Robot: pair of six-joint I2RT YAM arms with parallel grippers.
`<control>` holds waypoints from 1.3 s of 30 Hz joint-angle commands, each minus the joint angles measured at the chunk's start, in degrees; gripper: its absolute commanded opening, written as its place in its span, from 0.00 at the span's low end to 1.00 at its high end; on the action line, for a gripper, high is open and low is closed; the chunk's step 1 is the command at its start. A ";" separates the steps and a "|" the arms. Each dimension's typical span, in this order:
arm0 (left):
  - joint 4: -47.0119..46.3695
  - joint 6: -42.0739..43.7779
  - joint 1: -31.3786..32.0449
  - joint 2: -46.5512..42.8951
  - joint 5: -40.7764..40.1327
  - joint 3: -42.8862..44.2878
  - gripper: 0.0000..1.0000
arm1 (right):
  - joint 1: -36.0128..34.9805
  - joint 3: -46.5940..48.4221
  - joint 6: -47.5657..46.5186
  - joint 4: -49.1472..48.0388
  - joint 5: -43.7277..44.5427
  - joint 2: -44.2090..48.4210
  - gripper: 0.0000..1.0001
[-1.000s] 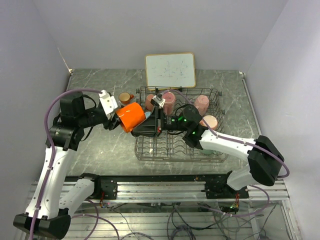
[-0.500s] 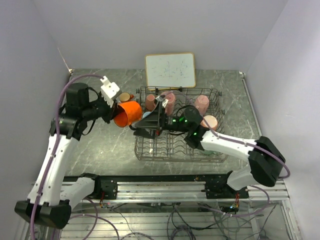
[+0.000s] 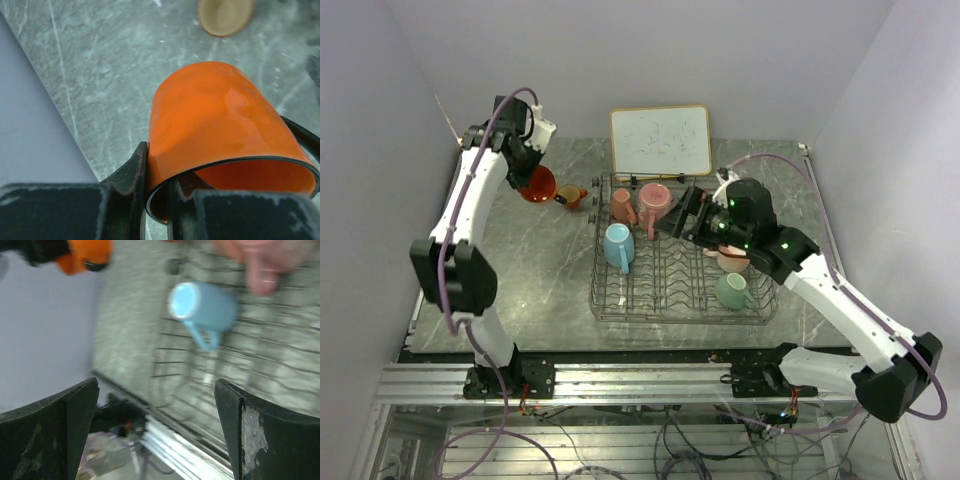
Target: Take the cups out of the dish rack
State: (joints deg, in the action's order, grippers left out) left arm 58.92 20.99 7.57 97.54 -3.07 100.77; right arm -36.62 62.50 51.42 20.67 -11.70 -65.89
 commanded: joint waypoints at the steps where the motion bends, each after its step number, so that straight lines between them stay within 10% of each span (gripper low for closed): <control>1: 7.09 -0.97 -4.80 10.65 -3.61 13.31 0.07 | 0.74 2.05 -10.62 25.15 20.67 3.65 1.00; 12: 14.37 -0.92 -6.43 33.41 -1.80 33.29 0.07 | 0.98 -7.11 -7.72 35.90 33.60 12.93 1.00; 31: 6.80 -4.86 -9.49 43.26 4.68 36.09 0.07 | 1.32 -17.27 0.44 30.19 35.53 12.42 0.99; 39: 3.50 -5.76 -9.80 42.27 5.48 34.24 0.40 | 3.51 -21.93 3.23 25.28 34.13 11.60 1.00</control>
State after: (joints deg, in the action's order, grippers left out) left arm 65.69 16.45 -1.96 141.36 0.58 135.46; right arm -34.11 41.50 51.90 49.23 21.34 -54.89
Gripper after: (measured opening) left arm 0.365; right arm 0.996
